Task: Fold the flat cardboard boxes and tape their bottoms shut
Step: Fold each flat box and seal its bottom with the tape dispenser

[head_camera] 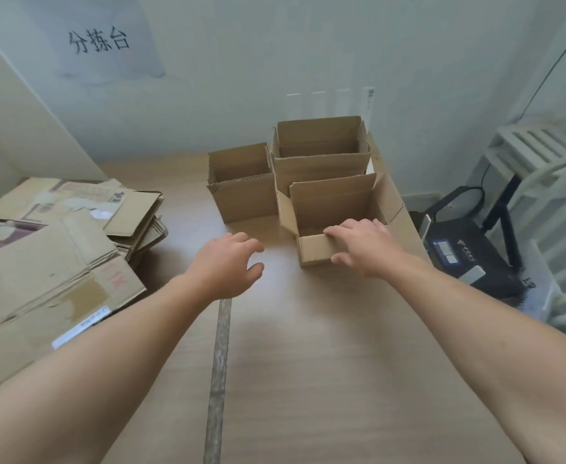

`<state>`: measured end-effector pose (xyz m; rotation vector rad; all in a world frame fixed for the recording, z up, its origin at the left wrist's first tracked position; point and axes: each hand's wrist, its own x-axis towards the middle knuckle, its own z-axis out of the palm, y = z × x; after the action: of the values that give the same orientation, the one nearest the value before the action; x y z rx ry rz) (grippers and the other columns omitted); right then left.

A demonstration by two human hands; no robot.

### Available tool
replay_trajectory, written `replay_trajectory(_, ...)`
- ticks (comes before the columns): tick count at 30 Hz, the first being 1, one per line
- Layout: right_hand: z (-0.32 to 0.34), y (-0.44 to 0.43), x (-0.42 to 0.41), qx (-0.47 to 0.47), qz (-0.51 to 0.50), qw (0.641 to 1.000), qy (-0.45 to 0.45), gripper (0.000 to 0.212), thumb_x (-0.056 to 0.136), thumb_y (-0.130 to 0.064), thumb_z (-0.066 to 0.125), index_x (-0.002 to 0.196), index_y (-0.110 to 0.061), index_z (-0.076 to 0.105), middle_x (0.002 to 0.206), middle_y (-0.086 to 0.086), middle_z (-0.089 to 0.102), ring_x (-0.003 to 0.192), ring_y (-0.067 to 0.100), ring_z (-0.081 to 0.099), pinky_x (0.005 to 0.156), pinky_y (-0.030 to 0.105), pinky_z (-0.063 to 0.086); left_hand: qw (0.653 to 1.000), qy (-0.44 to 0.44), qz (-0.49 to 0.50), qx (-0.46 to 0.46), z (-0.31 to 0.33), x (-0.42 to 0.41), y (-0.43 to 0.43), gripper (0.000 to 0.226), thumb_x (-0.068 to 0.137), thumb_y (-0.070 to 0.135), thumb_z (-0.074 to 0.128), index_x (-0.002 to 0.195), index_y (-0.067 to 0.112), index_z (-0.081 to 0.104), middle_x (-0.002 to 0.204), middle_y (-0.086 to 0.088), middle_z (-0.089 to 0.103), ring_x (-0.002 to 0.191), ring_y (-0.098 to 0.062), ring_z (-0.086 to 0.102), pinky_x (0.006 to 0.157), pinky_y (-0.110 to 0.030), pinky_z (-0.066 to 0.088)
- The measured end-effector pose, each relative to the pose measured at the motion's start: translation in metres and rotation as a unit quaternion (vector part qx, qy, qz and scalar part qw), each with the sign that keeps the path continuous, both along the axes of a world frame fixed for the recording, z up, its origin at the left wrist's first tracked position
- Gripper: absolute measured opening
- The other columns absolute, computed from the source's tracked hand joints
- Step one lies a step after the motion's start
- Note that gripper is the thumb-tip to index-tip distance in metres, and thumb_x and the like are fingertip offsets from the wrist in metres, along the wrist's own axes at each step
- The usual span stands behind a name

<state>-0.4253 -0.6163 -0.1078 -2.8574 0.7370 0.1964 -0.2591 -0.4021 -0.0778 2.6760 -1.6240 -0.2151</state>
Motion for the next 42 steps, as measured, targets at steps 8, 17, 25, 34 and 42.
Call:
replay_trajectory(8, -0.006, -0.02, 0.02, -0.03, -0.028, 0.999, -0.023, 0.056, 0.097, -0.043, 0.056, 0.148, -0.034, 0.036, 0.145, -0.002, 0.045, 0.131, 0.028, 0.04, 0.116, 0.049, 0.024, 1.0, 0.009, 0.008, -0.018, 0.004, 0.014, -0.007, 0.04, 0.096, 0.04, 0.05, 0.132, 0.024, 0.055, 0.128, 0.003, 0.057, 0.12, -0.021, 0.05, 0.099, -0.037, 0.042)
replay_trajectory(17, -0.007, -0.011, 0.029, -0.039, -0.04, 0.998, -0.032, 0.049, 0.099, -0.033, 0.055, 0.145, -0.029, 0.038, 0.144, 0.0, 0.044, 0.136, 0.027, 0.036, 0.117, 0.05, 0.021, 0.999, 0.027, 0.007, -0.029, 0.004, 0.011, 0.002, 0.04, 0.096, 0.041, 0.051, 0.132, 0.024, 0.055, 0.128, 0.003, 0.057, 0.12, -0.021, 0.05, 0.101, -0.039, 0.041)
replay_trajectory(25, 0.003, 0.017, 0.021, -0.065, -0.037, 0.996, -0.048, 0.057, 0.097, -0.024, 0.056, 0.149, -0.029, 0.035, 0.149, 0.004, 0.038, 0.141, 0.027, 0.028, 0.115, 0.049, 0.023, 1.0, 0.016, 0.015, -0.017, 0.013, 0.002, 0.031, 0.038, 0.097, 0.039, 0.05, 0.132, 0.025, 0.056, 0.127, 0.005, 0.057, 0.121, -0.02, 0.05, 0.096, -0.036, 0.042)
replay_trajectory(34, 0.055, 0.107, 0.019, -0.118, 0.053, 0.99, -0.05, 0.034, 0.099, -0.037, 0.048, 0.128, -0.019, 0.051, 0.127, 0.006, 0.051, 0.118, 0.031, 0.047, 0.092, 0.041, 0.04, 0.998, -0.016, 0.052, -0.009, 0.046, 0.004, 0.112, 0.039, 0.097, 0.04, 0.046, 0.134, 0.027, 0.053, 0.129, 0.005, 0.056, 0.121, -0.021, 0.049, 0.094, -0.036, 0.042)
replay_trajectory(42, 0.068, 0.201, 0.042, -0.106, 0.025, 0.994, -0.013, 0.039, 0.102, -0.046, 0.039, 0.13, -0.022, 0.051, 0.127, 0.005, 0.052, 0.114, 0.029, 0.049, 0.09, 0.042, 0.041, 0.997, 0.011, 0.064, -0.043, 0.049, 0.029, 0.182, 0.04, 0.095, 0.038, 0.05, 0.133, 0.025, 0.055, 0.127, 0.003, 0.055, 0.122, -0.018, 0.047, 0.097, -0.034, 0.041)
